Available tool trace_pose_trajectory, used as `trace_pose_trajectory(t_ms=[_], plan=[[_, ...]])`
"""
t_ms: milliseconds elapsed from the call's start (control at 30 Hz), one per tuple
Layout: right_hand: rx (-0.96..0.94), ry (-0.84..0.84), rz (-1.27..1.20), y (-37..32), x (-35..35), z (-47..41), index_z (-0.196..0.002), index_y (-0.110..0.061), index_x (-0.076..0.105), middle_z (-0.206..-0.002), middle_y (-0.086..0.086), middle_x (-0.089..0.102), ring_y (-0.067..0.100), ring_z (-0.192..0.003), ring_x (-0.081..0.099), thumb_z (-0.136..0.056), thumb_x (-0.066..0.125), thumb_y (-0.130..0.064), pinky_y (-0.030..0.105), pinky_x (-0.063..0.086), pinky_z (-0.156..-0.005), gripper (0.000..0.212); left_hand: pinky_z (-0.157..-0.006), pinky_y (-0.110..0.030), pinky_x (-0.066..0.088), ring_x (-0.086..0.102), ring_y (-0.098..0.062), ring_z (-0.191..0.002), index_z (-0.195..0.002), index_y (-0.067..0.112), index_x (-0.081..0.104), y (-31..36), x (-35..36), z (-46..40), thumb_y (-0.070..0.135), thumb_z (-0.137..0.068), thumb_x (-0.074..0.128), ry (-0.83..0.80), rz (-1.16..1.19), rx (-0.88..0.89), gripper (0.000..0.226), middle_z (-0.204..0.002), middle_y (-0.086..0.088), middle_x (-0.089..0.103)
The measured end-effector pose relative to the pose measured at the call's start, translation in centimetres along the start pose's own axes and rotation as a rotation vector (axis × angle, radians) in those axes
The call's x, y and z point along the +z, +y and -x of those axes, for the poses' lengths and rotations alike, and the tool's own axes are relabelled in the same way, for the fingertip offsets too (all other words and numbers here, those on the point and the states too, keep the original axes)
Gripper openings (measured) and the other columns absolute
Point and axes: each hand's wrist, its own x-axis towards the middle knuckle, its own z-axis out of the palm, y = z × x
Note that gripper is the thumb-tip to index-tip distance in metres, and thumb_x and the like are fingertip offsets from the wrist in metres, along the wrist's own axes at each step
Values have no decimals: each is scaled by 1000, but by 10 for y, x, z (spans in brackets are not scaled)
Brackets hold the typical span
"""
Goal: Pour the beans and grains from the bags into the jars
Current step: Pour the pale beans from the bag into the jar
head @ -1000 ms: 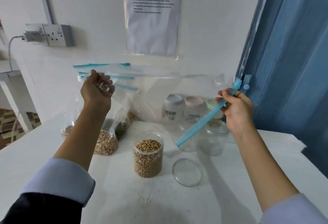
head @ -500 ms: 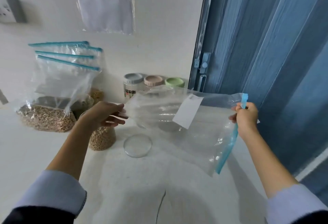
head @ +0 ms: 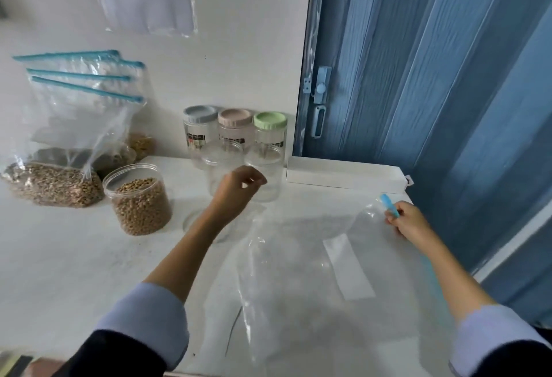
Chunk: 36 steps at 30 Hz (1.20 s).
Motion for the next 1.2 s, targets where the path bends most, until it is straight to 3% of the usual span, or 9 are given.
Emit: trace_pose_trajectory(t_ms=[167,333,433,533,733,867,1000,1100,1200], plan=[[-72,4,28,-5,4,-7,-78,-16,61,-69,3,51,20,-64,44,-94,51,-7,28,32,-55,21,-98,-27,44,56,-16,-109,-110,13,65,-9,55,6,13,-93,56,-371,-251,161,19,-118,-3,61],[-39,140,151,-5,9,-16,-67,1,54,-63,8,44,25,-64,40,-91,53,-7,32,24,-54,26,-115,-35,20,20,-17,-144,-141,28,40,-35,93,10,32,-95,54,-718,-536,88,49,-157,3,23],[-66,284,163,-8,6,-16,-90,3,67,-90,16,60,34,-88,54,-86,49,3,36,44,-70,18,-117,-38,14,10,-21,-146,-146,29,29,-38,92,9,36,-95,52,-710,-586,2,56,-160,-1,11],[-131,382,191,-11,8,-14,-108,1,65,-117,20,58,38,-112,51,-88,51,4,41,45,-86,24,-113,-47,23,15,-28,-143,-148,25,23,-28,92,8,45,-95,48,-711,-739,-38,62,-157,-6,15],[-219,-72,410,-17,25,-17,-88,-14,67,-105,6,66,26,-99,59,-90,52,-8,33,47,-83,17,-100,-40,39,43,-32,-125,-141,11,36,10,108,3,42,-99,43,-718,-880,-75,53,-136,-16,43],[-257,-319,468,-14,33,-21,-94,-17,71,-110,0,65,20,-106,59,-88,56,-9,26,43,-93,18,-91,-34,42,53,-27,-115,-124,5,51,20,110,-5,36,-99,45,-722,-837,-70,40,-126,-12,54],[-357,-403,392,-13,40,-26,-85,-28,66,-114,-8,59,11,-110,55,-86,59,-8,17,36,-94,22,-92,-34,43,50,-24,-113,-120,8,56,16,119,-19,34,-96,52,-619,-789,76,35,-124,-10,50],[-384,-427,365,-20,42,-35,-86,-20,72,-110,-5,64,10,-103,56,-86,59,-3,18,38,-93,21,-107,-40,36,38,-23,-127,-133,15,46,1,130,-28,39,-92,57,-598,-771,129,49,-142,-7,37],[-400,-203,305,-31,42,-49,-92,-17,70,-109,0,67,19,-100,61,-89,54,-3,30,46,-92,22,-117,-50,16,16,-25,-144,-147,18,28,-17,132,-34,48,-93,52,-680,-762,65,66,-157,-3,17]])
